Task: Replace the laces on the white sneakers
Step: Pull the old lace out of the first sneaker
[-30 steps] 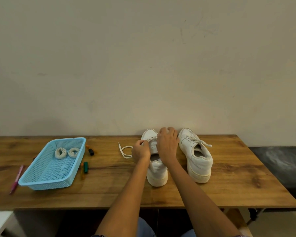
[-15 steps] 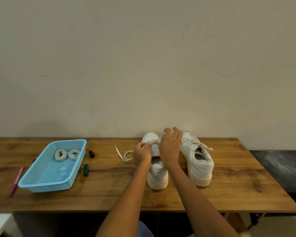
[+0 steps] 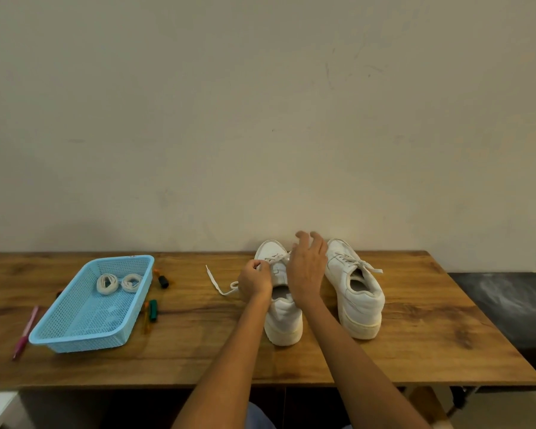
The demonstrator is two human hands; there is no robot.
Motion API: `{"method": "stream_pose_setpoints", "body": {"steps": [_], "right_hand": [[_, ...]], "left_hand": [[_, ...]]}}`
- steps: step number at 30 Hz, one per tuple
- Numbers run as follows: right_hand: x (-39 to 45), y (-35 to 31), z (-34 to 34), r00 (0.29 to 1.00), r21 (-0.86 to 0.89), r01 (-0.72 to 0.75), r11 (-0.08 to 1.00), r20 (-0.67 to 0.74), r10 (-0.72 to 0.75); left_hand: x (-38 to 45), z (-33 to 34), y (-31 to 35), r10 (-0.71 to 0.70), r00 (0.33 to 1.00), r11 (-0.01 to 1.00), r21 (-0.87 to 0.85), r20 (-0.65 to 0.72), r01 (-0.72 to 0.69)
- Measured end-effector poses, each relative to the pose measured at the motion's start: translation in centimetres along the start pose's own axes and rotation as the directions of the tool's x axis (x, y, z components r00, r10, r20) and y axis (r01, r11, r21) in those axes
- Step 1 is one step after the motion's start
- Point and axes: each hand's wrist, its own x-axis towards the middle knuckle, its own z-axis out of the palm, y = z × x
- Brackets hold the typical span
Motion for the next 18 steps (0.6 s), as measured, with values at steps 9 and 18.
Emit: {"method": "stream_pose_setpoints", "body": {"steps": [9, 18], "right_hand": [[0.25, -0.30, 0.40, 0.861, -0.101, 0.238, 0.966, 0.482, -0.162], [-0.11, 0.13, 0.18, 0.938, -0.078, 0.082, 0.994, 0.343, -0.050]], "left_hand": [[0.26, 0.06, -0.23, 0.009, 1.000, 1.000, -0.007, -0.001, -0.009], [0.02, 0.05, -0.17, 0.011, 1.000, 1.000, 0.011, 0.001, -0.011]]}}
